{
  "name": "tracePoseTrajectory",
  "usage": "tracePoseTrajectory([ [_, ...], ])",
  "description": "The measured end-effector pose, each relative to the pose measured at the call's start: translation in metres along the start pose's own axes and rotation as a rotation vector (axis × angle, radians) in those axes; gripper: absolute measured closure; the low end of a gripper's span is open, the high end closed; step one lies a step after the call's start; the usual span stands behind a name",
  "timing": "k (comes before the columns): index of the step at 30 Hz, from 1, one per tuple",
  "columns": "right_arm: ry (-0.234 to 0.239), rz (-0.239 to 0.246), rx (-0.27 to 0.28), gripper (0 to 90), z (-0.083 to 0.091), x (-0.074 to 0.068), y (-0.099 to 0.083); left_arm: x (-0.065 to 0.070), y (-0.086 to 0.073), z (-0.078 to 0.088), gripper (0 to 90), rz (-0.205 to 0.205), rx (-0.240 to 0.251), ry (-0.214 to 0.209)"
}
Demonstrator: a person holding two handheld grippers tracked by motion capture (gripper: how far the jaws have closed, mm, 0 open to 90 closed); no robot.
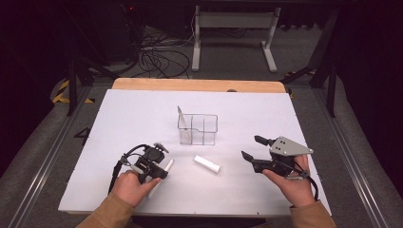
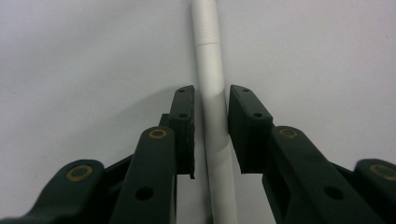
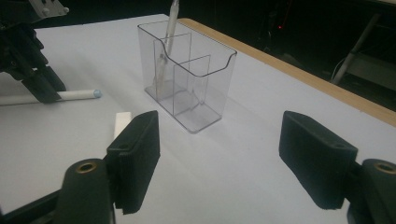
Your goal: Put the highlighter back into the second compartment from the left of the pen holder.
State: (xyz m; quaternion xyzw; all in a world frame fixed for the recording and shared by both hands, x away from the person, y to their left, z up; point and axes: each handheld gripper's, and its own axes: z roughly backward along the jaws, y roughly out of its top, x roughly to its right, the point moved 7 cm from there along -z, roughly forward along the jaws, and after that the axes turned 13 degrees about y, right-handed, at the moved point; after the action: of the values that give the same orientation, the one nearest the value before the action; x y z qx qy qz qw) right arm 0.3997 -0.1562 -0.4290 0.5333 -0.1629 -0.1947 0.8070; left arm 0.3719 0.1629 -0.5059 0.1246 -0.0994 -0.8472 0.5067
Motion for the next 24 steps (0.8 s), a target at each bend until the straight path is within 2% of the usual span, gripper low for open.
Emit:
tracePoseTrajectory([
  [24, 0.003, 0.005, -0.01, 29.9, -0.0013, -0.0009, -0.0008, -0.0019, 0.0004, -0.0007, 76.8, 0.02, 0.0, -0.001],
])
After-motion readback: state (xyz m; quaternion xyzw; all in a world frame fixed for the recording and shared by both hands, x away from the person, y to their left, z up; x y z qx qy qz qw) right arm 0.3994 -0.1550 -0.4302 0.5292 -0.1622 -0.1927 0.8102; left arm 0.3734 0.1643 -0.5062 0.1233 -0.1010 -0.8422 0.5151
